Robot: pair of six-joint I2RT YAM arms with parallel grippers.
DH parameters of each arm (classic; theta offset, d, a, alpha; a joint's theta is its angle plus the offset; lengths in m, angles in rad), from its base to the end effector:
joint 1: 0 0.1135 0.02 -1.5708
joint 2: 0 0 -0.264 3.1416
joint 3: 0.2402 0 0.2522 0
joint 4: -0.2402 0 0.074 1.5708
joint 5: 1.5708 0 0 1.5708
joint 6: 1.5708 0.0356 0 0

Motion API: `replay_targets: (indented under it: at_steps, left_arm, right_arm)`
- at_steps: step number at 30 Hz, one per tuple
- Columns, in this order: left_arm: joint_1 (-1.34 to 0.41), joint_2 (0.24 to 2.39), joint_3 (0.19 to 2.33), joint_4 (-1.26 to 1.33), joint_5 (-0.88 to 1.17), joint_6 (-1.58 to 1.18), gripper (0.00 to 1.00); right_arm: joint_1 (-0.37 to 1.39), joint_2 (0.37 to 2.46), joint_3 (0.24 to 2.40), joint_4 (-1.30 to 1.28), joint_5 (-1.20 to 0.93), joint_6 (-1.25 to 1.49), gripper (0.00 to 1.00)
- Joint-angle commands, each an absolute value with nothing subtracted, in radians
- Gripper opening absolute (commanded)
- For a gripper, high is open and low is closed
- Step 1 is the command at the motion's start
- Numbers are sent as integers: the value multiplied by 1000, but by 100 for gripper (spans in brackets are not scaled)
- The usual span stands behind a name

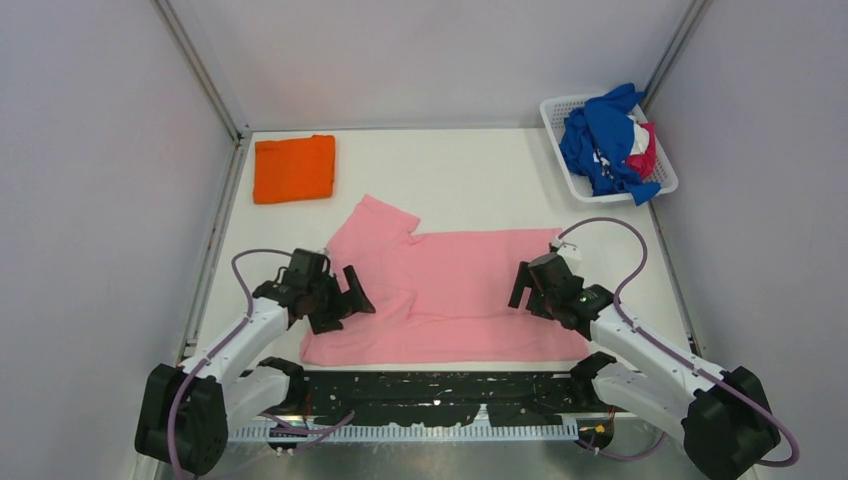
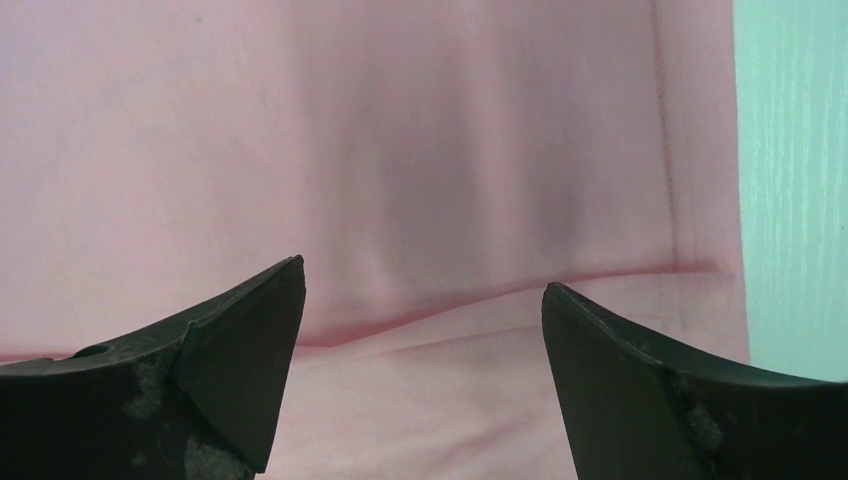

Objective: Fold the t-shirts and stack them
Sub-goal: Grab the side of the flattened tshirt furthest away from the robot with both arms

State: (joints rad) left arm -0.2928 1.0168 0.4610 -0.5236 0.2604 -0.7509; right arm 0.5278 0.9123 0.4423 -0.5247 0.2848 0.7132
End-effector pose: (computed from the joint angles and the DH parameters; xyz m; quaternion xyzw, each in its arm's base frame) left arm 0.1620 -0.0584 0.1642 -0.1876 0.9438 -0.2294 0.1463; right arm 0.1458 0.0734 0.1741 0.1280 0.9413 0.0528 0.3079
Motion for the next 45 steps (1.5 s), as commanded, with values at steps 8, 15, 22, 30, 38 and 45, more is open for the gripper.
replay_targets:
  at_steps: [8,15,22,30,38,45]
  left_arm:
    - [-296,1106,815,-623,113,-690,99]
    - [-293,1442,1183,-610,72,-636,99]
    - [-217,1907,1587,-558,137,-563,99]
    - [-188,2260,1990,-637,166,-564,99]
    - [-195,2349,2045,-720,145,-602,99]
    - [-220,2316,1974,-787,100,-560,92]
  right_arm:
    - [431,977,608,-404,232,604,95]
    - [325,1075,658,-290,88,553,95]
    - [247,1162,705,-271,15,501,95]
    - [212,1216,700,-252,-30,480,95]
    - [194,1241,691,-242,-57,484,96]
    - [190,1232,682,-240,-59,483,96]
